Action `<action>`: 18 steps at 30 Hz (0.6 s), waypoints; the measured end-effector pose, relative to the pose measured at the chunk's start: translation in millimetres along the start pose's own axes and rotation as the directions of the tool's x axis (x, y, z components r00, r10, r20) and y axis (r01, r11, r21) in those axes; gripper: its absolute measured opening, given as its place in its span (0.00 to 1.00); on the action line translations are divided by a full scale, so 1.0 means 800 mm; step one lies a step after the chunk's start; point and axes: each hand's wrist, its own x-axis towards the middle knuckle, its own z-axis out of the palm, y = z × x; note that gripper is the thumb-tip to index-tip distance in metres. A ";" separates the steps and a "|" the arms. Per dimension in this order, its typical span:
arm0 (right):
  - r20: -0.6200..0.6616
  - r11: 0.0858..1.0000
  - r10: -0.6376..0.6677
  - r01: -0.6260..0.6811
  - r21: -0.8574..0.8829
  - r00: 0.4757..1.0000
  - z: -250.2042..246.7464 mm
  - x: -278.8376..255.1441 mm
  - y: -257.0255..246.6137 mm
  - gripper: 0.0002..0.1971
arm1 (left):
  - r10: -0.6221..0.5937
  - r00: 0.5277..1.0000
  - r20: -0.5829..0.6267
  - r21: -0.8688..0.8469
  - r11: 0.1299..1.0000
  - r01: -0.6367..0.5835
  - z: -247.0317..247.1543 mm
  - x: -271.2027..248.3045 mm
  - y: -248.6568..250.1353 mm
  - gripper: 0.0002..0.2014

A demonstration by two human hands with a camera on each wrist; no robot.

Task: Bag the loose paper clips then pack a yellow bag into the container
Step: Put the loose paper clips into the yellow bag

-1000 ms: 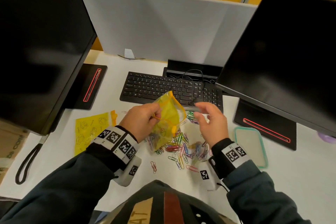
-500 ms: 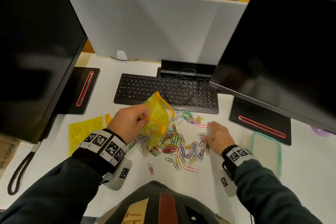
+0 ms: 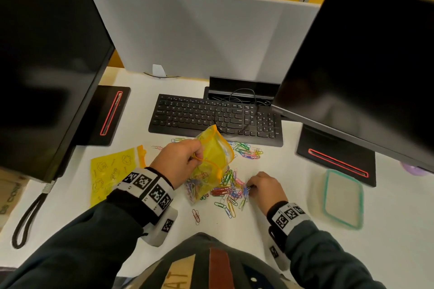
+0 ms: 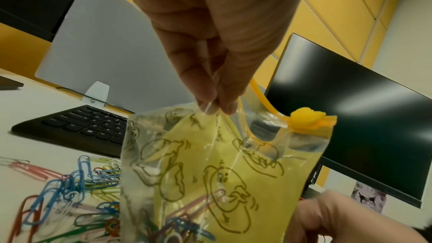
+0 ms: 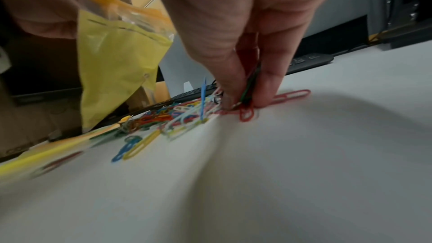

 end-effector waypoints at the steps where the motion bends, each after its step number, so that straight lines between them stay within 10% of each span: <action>1: -0.024 0.999 0.018 -0.017 0.040 1.000 -0.003 0.003 0.000 0.10 | -0.003 1.000 0.016 0.015 1.000 0.003 0.000 0.000 0.002 0.10; 10: -0.286 0.753 0.100 0.115 0.647 0.953 -0.090 -0.002 -0.058 0.11 | 0.031 0.998 0.055 0.046 0.998 -0.033 0.008 0.003 0.011 0.07; 18: -0.387 0.822 -0.177 0.352 0.448 0.905 -0.112 0.009 -0.101 0.10 | 0.074 0.997 -0.010 0.028 0.997 -0.073 0.006 0.009 0.029 0.05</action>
